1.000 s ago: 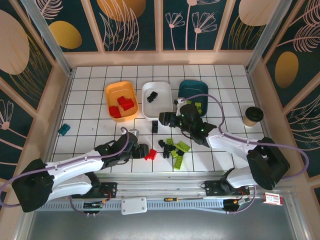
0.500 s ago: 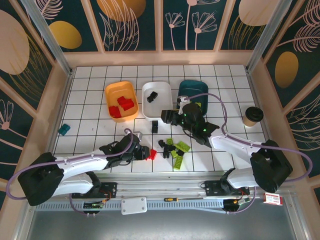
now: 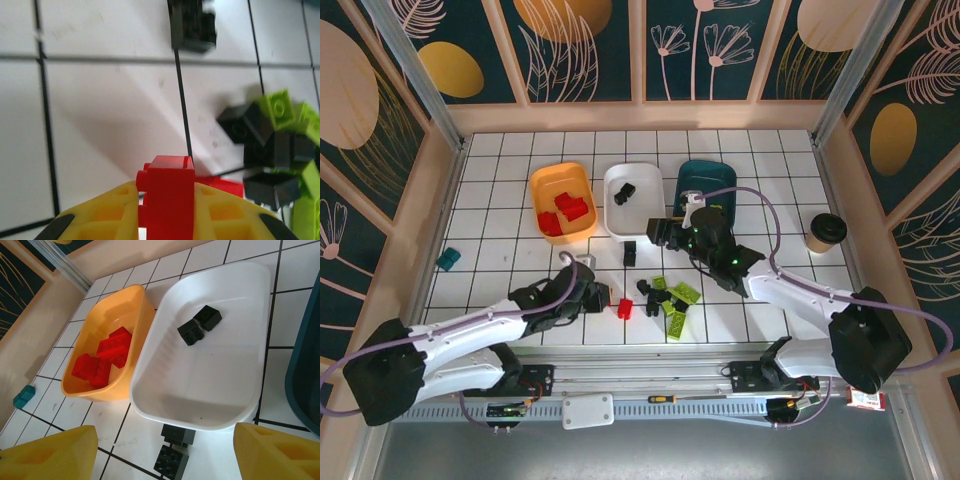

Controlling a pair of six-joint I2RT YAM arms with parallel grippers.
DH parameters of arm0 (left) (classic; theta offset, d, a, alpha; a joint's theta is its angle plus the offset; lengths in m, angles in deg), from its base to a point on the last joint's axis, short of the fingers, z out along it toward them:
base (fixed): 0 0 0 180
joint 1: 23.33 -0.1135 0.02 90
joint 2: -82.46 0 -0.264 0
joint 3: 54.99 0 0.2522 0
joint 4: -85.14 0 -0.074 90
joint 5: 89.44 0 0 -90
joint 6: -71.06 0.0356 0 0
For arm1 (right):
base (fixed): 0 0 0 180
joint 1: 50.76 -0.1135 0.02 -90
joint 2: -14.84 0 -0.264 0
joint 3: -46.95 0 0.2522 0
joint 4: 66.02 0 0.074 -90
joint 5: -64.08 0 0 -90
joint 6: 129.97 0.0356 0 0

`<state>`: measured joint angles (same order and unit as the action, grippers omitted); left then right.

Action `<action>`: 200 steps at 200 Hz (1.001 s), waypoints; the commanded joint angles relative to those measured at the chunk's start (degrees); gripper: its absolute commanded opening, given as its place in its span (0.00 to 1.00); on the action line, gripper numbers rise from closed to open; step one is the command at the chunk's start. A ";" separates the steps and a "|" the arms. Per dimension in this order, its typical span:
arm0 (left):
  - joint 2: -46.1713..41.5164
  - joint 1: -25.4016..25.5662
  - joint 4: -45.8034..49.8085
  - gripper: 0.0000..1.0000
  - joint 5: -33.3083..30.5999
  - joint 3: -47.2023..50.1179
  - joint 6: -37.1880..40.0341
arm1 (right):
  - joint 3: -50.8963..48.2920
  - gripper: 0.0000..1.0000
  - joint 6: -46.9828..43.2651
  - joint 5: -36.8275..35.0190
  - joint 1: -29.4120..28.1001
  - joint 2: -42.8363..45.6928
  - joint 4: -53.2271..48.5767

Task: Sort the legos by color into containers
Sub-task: Pick up the lego from the middle-left of the table, then place the lego in the container.

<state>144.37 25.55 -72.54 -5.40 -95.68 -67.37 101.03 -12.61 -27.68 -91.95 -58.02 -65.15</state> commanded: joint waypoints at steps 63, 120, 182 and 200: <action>12.36 -20.18 4.53 0.10 -16.15 -23.29 13.92 | -3.18 0.72 -0.23 -2.93 0.60 4.41 -1.61; 27.65 -23.48 2.17 0.09 -16.99 -32.84 16.00 | -5.22 0.72 -0.28 -4.42 0.59 8.31 -3.38; 30.28 -23.67 2.34 0.62 -13.92 -36.68 16.69 | -5.87 0.74 -0.63 -4.96 0.73 11.66 -4.94; 26.64 -23.44 2.34 0.72 -11.01 -36.01 16.53 | -5.77 0.74 -0.64 -4.50 0.83 12.12 -5.36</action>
<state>175.43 2.17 -69.76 -19.63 -130.48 -51.13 95.87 -12.64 -30.92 -91.67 -47.62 -69.61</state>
